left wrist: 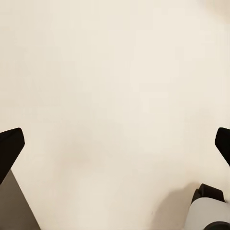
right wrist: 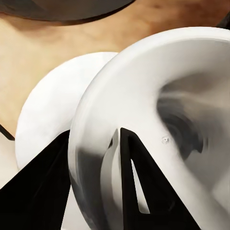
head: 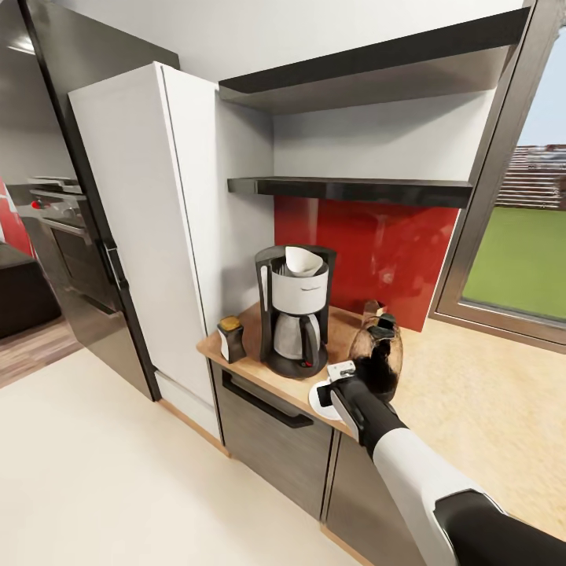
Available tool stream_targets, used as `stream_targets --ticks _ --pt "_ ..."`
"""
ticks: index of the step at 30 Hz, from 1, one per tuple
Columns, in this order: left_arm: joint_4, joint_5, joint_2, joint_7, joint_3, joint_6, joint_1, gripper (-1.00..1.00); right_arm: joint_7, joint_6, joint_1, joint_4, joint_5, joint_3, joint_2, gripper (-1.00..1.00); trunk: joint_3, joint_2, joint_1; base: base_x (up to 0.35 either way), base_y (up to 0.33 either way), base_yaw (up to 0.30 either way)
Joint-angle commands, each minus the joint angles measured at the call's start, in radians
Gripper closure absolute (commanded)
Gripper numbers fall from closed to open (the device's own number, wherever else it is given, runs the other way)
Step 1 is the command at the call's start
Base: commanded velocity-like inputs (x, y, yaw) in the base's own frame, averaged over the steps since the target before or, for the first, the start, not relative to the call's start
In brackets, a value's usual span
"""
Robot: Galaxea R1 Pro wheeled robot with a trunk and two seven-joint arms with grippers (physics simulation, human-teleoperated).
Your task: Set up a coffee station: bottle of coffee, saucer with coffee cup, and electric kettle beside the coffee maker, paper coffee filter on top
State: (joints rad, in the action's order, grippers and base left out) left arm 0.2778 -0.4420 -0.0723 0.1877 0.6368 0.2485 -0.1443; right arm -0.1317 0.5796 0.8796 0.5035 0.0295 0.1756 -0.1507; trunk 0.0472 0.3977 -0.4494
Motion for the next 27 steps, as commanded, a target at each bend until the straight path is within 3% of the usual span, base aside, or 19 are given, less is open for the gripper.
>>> stream_targets --ticks 1,3,4,22,27 --pt "-0.002 -0.011 0.000 0.003 0.006 0.005 -0.001 -1.00 -0.002 0.006 0.001 0.001 0.002 0.004 0.000 1.00 0.002 0.002 -0.001 0.000 0.000 0.000" --pt "-0.002 -0.011 0.000 0.003 0.006 0.005 -0.001 -1.00 -0.002 0.006 0.001 0.001 0.002 0.004 0.000 1.00 0.002 0.002 -0.001 0.000 0.000 0.000" --pt "-0.002 -0.011 0.000 0.003 0.006 0.005 -0.001 -1.00 -0.002 0.006 0.001 0.001 0.002 0.004 0.000 -1.00 0.002 0.002 -0.001 0.000 0.000 0.000" --pt "-0.002 -0.011 0.000 0.003 0.007 0.005 -0.001 -1.00 -0.002 0.005 0.001 0.008 0.001 0.003 -0.003 -1.00 0.002 0.002 -0.001 0.000 0.000 0.000" --pt "-0.002 -0.011 0.000 0.003 0.007 0.006 -0.001 -1.00 -0.003 0.023 0.001 0.142 0.001 0.000 -0.006 -1.00 0.002 0.002 -0.001 0.000 0.000 0.000"
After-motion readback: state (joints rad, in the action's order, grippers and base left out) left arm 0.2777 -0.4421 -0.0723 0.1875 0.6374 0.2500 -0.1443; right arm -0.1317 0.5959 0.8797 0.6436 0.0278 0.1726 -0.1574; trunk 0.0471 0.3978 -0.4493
